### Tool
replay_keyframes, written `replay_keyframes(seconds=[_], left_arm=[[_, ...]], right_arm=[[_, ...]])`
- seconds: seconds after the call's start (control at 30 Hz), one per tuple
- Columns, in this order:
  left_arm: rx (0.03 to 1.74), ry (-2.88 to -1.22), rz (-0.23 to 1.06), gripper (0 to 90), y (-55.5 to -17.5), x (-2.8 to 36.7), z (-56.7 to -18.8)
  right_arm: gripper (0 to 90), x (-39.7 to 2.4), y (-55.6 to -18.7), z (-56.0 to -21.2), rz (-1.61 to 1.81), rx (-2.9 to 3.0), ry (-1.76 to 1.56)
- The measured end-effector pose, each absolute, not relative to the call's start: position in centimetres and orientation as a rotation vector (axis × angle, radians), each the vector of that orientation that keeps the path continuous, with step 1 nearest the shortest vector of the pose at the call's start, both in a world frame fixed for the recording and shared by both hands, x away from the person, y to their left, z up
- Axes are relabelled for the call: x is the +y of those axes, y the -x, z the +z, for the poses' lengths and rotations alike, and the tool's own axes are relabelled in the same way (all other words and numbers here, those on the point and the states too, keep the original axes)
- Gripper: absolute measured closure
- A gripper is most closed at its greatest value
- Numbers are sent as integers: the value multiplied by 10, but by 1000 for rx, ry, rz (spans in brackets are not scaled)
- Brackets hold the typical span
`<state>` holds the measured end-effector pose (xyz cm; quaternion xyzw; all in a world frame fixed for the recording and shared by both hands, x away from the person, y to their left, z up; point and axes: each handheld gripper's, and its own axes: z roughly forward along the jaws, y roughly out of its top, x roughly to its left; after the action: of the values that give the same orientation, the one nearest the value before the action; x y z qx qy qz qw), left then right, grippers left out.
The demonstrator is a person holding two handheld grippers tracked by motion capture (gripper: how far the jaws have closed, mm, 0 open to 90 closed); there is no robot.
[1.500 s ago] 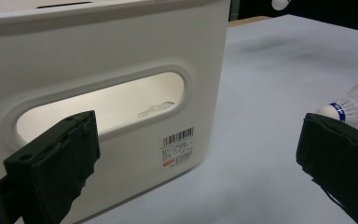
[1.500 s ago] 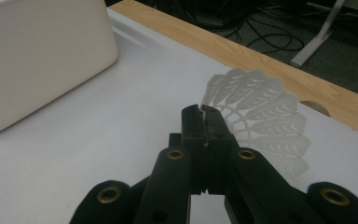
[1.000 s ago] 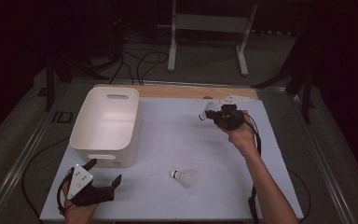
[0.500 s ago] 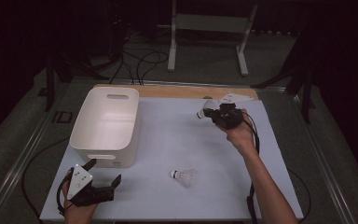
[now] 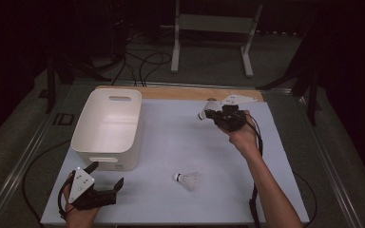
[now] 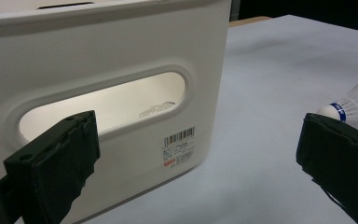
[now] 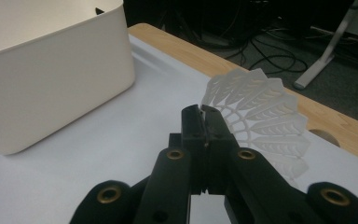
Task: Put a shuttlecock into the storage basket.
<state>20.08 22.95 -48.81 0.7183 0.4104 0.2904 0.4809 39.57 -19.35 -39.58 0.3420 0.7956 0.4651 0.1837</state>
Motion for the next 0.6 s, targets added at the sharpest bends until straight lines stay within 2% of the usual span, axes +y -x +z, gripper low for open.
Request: replay_keyframes(seconds=[0.6], left_arm=[[997, -1754, 704, 0, -201, 229, -488]], right_arm=[[895, -187, -393, -391, 1340, 2228, -945]])
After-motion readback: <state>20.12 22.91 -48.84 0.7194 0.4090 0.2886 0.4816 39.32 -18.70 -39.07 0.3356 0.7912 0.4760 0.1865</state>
